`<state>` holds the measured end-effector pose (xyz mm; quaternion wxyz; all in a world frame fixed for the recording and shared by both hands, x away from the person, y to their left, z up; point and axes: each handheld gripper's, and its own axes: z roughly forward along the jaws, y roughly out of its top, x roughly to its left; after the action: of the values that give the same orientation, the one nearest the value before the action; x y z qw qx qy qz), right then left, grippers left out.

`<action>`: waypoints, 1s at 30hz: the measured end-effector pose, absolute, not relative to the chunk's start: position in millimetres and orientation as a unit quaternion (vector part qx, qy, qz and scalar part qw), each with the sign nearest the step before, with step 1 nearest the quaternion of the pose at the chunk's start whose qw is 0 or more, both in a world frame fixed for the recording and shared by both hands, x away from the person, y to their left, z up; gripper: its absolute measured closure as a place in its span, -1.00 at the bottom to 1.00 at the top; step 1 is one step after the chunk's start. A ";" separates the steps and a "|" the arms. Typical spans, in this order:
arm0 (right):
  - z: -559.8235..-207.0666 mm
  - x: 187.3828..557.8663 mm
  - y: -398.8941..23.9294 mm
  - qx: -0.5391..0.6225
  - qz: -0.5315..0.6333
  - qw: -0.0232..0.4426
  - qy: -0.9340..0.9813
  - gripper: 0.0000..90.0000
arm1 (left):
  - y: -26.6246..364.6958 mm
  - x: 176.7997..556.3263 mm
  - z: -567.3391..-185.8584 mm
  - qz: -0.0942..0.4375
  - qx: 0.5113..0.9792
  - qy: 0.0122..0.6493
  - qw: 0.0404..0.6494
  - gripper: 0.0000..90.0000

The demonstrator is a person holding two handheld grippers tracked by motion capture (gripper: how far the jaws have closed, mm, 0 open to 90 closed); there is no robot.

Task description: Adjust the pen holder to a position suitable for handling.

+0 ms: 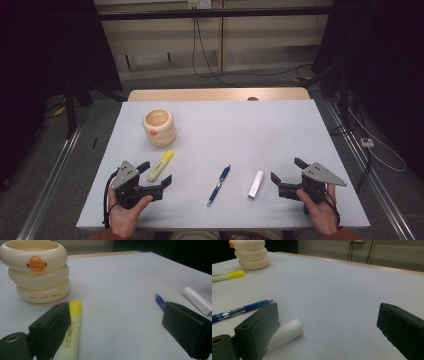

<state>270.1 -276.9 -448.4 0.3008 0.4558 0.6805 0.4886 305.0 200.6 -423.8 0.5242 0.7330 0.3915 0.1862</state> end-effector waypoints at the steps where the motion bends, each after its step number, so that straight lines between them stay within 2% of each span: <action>1: -448.5 270.2 -276.8 0.456 0.489 0.300 0.680 -0.92 | 201.0 305.8 -423.7 0.186 0.734 0.391 0.522 -0.82; 8: -448.6 269.6 -277.0 0.455 0.492 0.296 0.681 -0.92 | 201.8 313.3 -421.2 0.191 0.733 0.408 0.511 -0.88; 17: -448.8 269.1 -277.2 0.454 0.490 0.298 0.682 -0.92 | 205.8 328.5 -405.9 0.177 0.732 0.401 0.522 -0.87; 25: -448.7 268.4 -276.3 0.452 0.493 0.295 0.683 -0.93 | 209.5 343.7 -392.4 0.190 0.727 0.407 0.519 -0.82; 30: -448.5 268.9 -274.2 0.450 0.490 0.295 0.686 -0.93 | 209.6 360.8 -379.6 0.162 0.737 0.410 0.512 -0.79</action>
<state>268.9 -274.2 -448.5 0.2945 0.4503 0.6859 0.4899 360.8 209.6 -379.6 0.5116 0.7373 0.4103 0.1620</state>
